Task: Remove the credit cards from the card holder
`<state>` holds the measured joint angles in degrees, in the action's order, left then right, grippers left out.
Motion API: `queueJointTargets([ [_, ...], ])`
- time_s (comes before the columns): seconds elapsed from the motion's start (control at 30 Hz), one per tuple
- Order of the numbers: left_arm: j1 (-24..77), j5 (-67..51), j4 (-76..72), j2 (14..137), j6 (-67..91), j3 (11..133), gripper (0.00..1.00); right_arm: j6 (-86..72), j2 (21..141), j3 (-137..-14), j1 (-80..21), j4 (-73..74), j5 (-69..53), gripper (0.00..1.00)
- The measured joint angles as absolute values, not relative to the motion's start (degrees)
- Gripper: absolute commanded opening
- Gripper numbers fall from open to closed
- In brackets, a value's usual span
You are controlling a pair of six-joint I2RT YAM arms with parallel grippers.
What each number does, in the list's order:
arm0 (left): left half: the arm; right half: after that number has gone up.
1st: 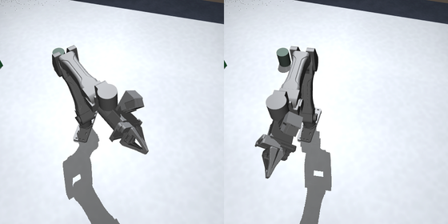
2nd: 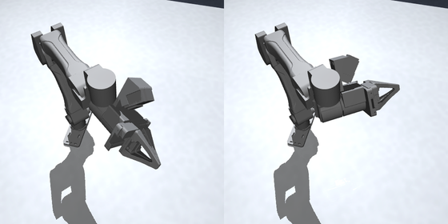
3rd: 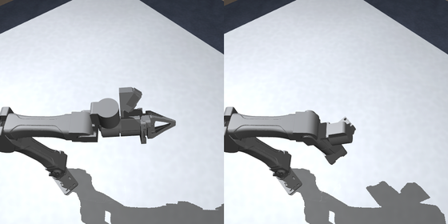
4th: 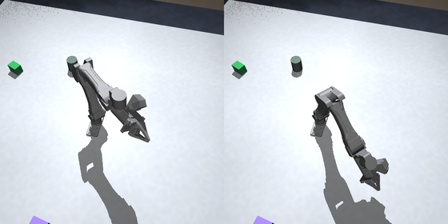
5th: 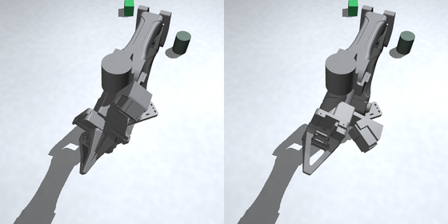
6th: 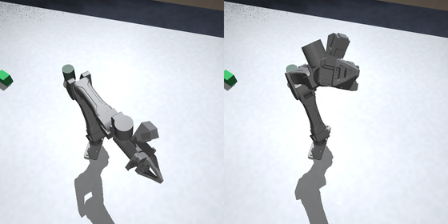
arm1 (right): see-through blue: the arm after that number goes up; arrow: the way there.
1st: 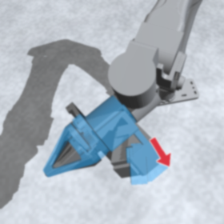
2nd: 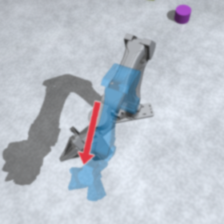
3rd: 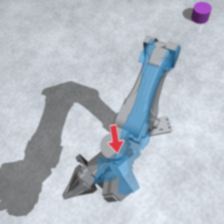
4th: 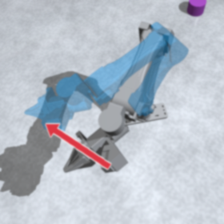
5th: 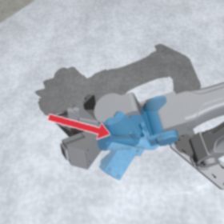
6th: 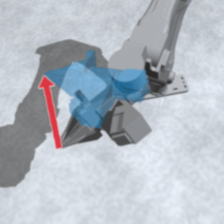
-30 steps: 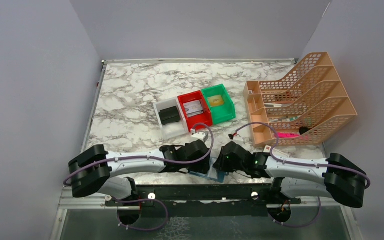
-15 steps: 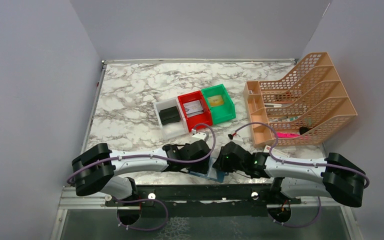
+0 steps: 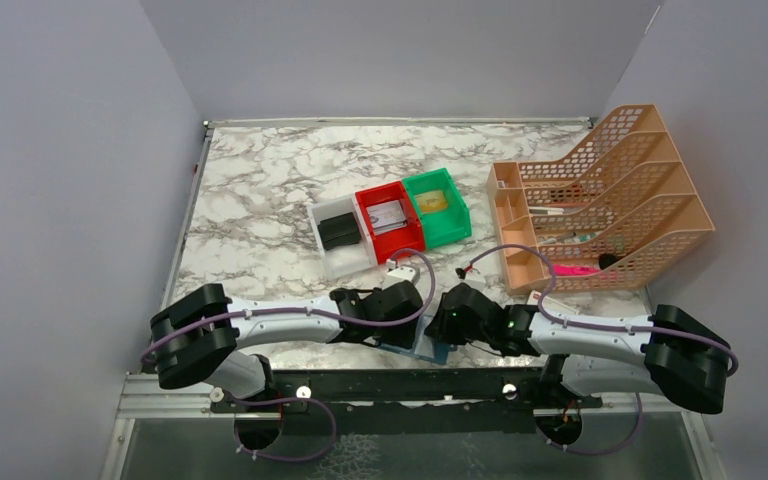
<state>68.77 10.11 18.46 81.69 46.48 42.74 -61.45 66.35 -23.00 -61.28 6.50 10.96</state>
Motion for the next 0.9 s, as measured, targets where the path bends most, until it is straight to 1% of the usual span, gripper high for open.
queueJointTargets([
  [0.13, 69.41, 9.85, 17.98, 81.69, 45.91, 43.20, 0.57, -61.45, 66.43, -23.00, -61.28, 6.37, 10.90, 0.32],
  [0.3, 70.24, 7.86, 14.98, 81.69, 44.97, 44.51, 0.57, -61.45, 67.29, -23.05, -61.28, 5.06, 10.55, 0.33],
  [0.63, 70.26, 3.75, 11.38, 82.65, 44.56, 43.20, 0.57, -61.54, 67.64, -23.27, -61.10, 4.91, 10.04, 0.34],
  [0.77, 70.26, 2.63, 9.65, 83.18, 44.80, 42.78, 0.58, -62.15, 65.56, -23.18, -61.08, 6.96, 10.68, 0.36],
  [0.9, 70.26, 1.58, 7.33, 83.20, 44.99, 42.61, 0.58, -63.13, 59.33, -21.85, -61.04, 8.82, 11.90, 0.39],
])
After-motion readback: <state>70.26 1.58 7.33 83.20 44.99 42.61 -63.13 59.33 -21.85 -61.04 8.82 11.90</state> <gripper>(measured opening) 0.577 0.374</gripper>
